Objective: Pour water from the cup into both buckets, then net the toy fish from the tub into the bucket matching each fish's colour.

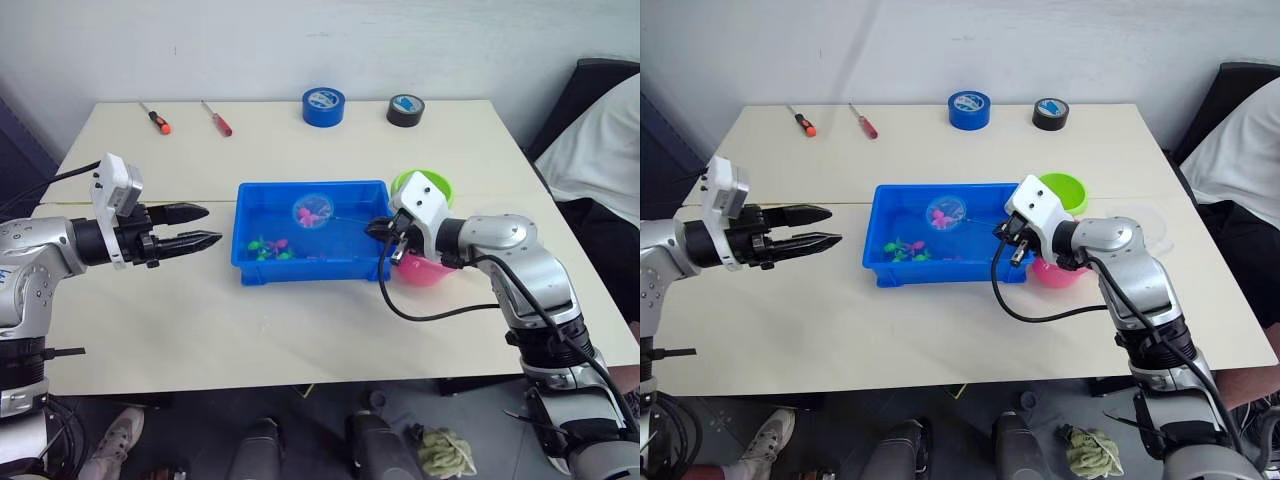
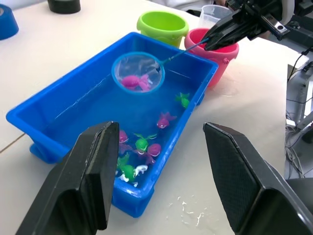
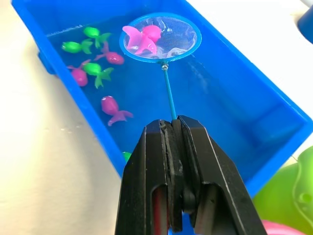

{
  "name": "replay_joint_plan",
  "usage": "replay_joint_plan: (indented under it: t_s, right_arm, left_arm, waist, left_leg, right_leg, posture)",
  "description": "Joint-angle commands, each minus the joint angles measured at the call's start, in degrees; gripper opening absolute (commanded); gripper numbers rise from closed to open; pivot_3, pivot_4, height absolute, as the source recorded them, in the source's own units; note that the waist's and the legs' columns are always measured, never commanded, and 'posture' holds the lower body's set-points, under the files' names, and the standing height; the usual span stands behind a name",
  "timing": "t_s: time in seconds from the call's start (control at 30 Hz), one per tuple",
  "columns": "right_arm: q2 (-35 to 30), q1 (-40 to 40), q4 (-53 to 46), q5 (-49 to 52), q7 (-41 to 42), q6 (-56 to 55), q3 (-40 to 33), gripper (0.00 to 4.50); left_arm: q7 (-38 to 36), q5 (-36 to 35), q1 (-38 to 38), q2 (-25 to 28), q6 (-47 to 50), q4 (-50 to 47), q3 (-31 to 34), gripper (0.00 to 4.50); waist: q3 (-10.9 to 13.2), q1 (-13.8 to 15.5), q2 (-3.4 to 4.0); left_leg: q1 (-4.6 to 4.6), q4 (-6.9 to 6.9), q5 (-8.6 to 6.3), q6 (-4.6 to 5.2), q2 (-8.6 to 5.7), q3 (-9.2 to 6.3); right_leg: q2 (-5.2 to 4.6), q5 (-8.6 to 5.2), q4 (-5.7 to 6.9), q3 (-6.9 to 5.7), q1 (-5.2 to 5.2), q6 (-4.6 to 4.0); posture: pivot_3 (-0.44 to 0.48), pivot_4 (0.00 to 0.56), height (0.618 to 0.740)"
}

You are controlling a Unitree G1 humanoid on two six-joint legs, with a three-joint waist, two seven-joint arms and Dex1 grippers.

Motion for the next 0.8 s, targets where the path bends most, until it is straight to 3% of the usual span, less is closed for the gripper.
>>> replay_joint_plan:
  t_s: [0.03,0.13,0.4,0.53,0.8]
  right_arm:
    - [-0.98,0.03,-2.69,1.62,-0.32,0.19,-1.29,0.00]
    - [-1.81,0.05,-3.08,3.32,0.14,1.23,-2.50,0.00]
    - [-13.07,1.89,-4.51,9.51,1.57,5.12,-14.49,0.00]
    - [-19.95,7.27,-9.08,12.79,2.52,8.72,-22.92,0.00]
    - [-25.60,22.76,-20.56,13.46,-0.86,12.99,-34.58,0.00]
  left_arm:
    - [-0.76,0.28,-1.21,1.15,-1.30,0.46,-0.22,3.03]
    - [-1.40,0.69,-2.46,0.73,-2.61,1.31,-1.57,3.03]
    - [-4.66,2.85,-10.23,-2.55,-7.19,8.10,-7.01,3.03]
    - [-7.28,4.96,-14.97,-5.43,-10.84,14.03,-10.28,3.03]
    - [-13.20,9.41,-25.14,-11.83,-18.33,28.06,-15.06,3.03]
  waist:
    - [0.00,-0.01,0.00]
    - [0.00,0.07,0.00]
    - [0.01,1.49,0.01]
    - [0.01,1.65,0.01]
    - [0.01,1.42,0.02]
  left_leg:
    - [0.00,0.00,0.00,0.00,0.01,0.00]
    - [-0.01,0.00,0.00,0.00,0.01,-0.01]
    - [-0.03,0.00,-0.03,0.06,-0.18,0.01]
    - [-0.05,0.00,-0.03,0.06,-0.17,0.00]
    - [-0.01,0.05,-0.03,0.06,-0.35,0.02]
  right_leg:
    - [0.00,0.00,0.00,0.00,0.00,0.00]
    - [0.00,0.00,0.00,-0.01,0.00,0.00]
    - [-0.05,0.00,-0.11,-0.01,0.03,0.00]
    - [0.00,0.00,-0.11,-0.03,0.03,0.00]
    - [0.04,0.00,-0.15,-0.01,0.17,0.01]
  posture:
    - [0.000,0.150,0.734]
    - [0.000,0.150,0.734]
    - [0.000,0.150,0.734]
    - [0.000,0.150,0.734]
    - [0.000,0.150,0.734]
